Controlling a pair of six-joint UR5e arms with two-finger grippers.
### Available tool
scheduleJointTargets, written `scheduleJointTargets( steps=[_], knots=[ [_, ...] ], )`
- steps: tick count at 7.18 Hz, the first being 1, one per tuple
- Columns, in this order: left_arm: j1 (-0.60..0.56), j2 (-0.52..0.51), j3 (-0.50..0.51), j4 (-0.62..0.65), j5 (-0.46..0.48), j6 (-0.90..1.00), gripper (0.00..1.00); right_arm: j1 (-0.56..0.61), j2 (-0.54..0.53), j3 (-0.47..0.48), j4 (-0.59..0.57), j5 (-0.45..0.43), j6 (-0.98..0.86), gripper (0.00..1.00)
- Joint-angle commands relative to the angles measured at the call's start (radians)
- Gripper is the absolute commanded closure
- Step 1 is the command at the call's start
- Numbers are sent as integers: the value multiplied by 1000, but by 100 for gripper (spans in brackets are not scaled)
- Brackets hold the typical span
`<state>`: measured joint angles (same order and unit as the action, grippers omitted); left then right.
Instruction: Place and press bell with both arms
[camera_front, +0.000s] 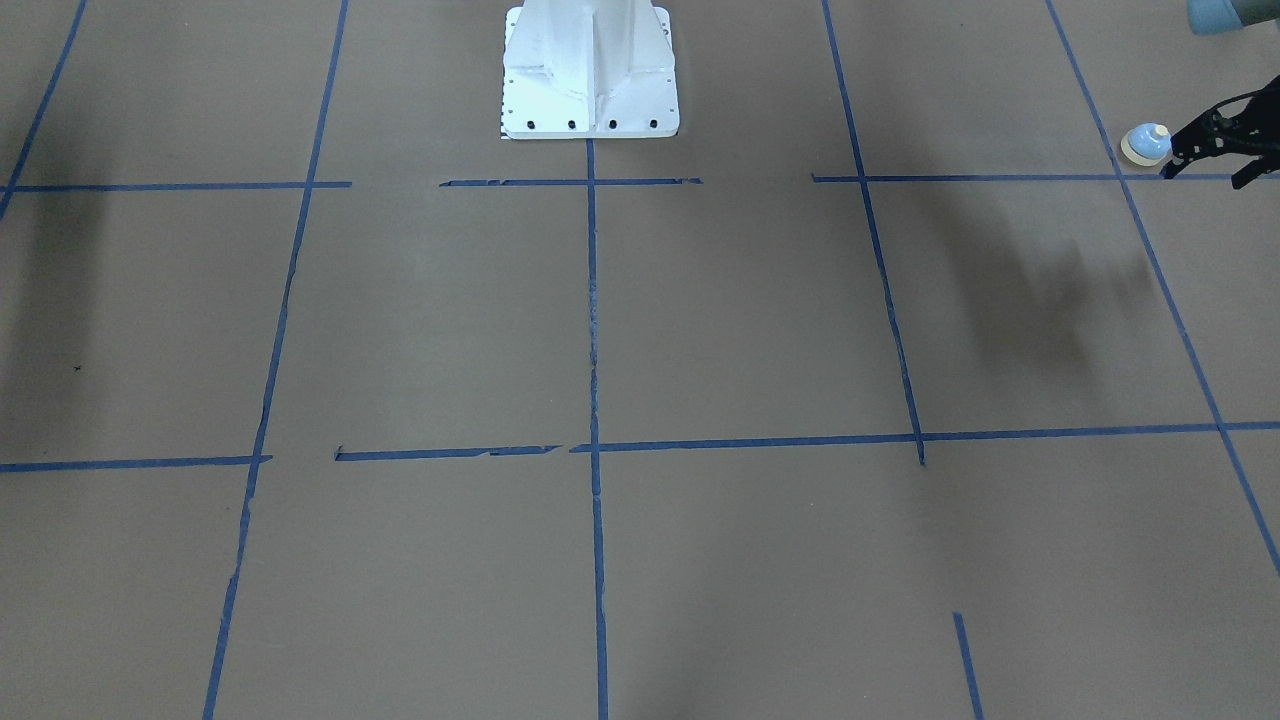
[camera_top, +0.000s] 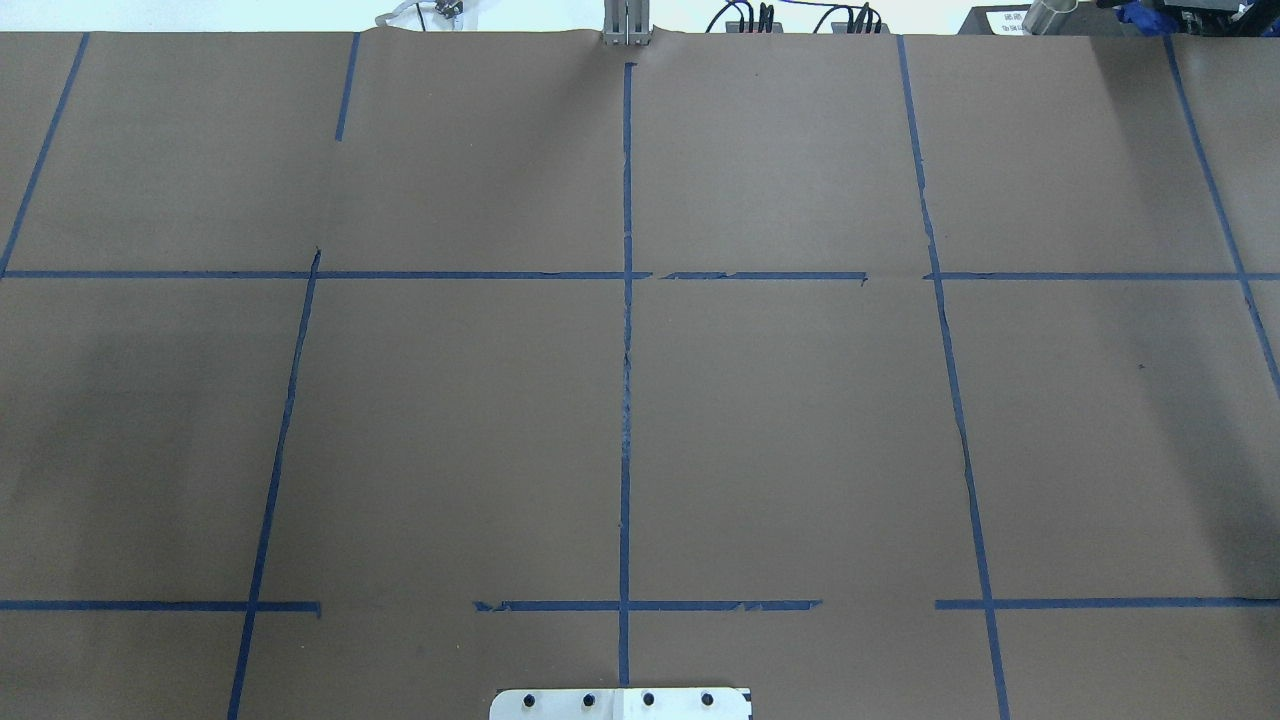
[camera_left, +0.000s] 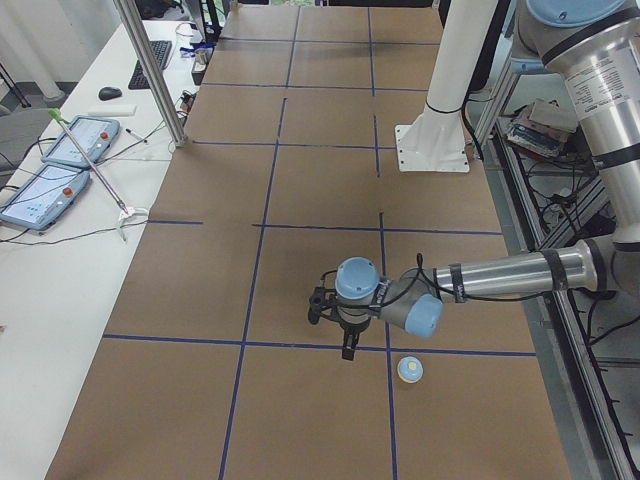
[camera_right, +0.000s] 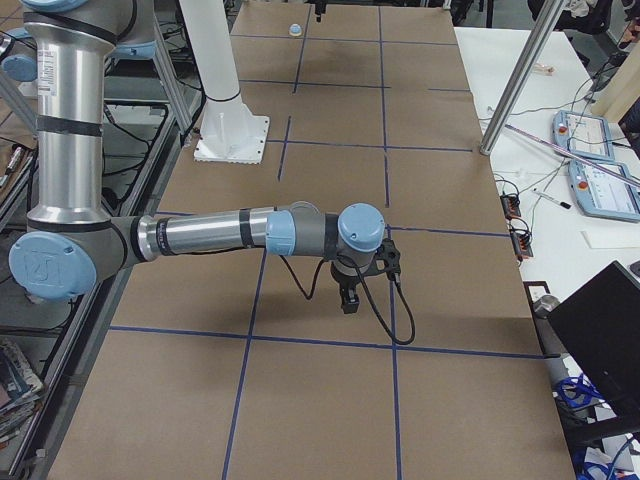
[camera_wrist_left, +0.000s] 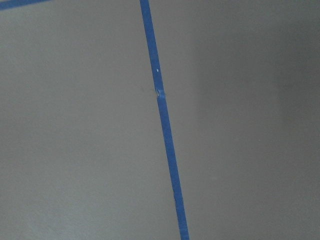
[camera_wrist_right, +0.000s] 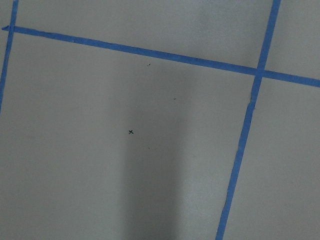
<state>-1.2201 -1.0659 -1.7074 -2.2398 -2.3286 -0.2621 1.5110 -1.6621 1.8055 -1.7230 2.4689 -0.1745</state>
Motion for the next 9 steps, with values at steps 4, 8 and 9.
scheduleJointTargets(
  steps=[4, 8, 9],
  knots=[
    [128, 47, 129, -58, -1, -23, 0, -5, 5, 15, 2, 2, -13, 0],
    [318, 50, 149, -118, 2, -144, 0, -5, 5, 14, 2, 2, -2, 0],
    [326, 49, 176, -139, 6, -144, 0, -5, 5, 14, 2, 1, 0, 0]
  ],
)
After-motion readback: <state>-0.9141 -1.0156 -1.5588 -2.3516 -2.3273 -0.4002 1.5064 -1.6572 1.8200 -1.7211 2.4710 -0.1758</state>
